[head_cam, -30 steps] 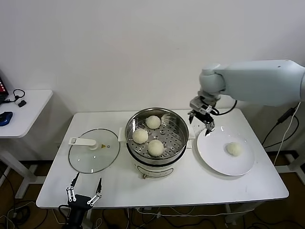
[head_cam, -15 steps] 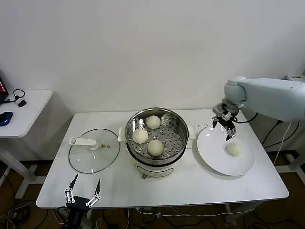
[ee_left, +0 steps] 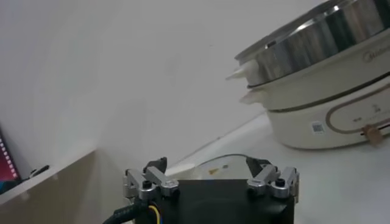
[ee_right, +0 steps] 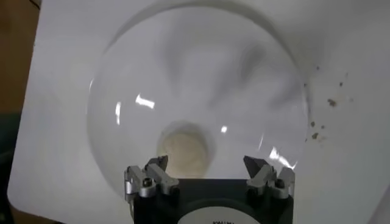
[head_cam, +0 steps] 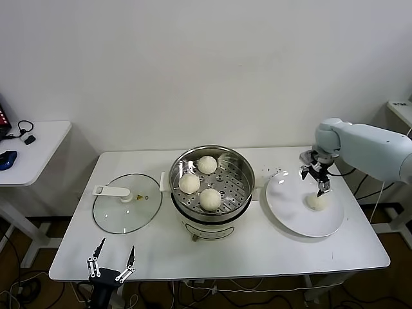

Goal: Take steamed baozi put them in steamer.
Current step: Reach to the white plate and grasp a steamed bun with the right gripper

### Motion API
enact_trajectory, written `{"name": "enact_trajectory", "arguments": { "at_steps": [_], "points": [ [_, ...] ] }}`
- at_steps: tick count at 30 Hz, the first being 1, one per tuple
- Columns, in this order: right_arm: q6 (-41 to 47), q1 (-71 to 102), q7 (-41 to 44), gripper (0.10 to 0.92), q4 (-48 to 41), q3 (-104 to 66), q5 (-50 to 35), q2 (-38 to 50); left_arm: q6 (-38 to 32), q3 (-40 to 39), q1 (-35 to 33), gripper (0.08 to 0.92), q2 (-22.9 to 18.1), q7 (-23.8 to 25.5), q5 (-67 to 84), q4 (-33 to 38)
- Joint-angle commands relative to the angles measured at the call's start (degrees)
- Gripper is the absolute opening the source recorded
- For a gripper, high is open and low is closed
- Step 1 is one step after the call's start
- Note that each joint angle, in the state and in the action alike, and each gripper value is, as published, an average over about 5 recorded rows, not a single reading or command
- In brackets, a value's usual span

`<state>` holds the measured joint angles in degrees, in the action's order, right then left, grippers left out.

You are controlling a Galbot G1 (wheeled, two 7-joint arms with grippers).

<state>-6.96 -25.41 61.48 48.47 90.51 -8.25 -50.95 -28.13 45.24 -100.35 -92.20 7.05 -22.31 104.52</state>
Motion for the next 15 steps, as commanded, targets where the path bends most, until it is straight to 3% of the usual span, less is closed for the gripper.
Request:
{"name": "enact_trajectory", "arguments": {
  "at_steps": [1,15],
  "points": [
    [-0.1,8.5,-0.2,0.823,-6.7,-7.5,3.8,0.8,0.2,-0.1,0.2,0.823,-2.8,0.2,-0.3,-0.4],
    [0.4,11.6,-0.5,0.823,-7.1,-10.2,5.1,1.4,0.3,-0.2,0.4,0.823,-2.8,0.3,-0.5,-0.9]
  ]
}}
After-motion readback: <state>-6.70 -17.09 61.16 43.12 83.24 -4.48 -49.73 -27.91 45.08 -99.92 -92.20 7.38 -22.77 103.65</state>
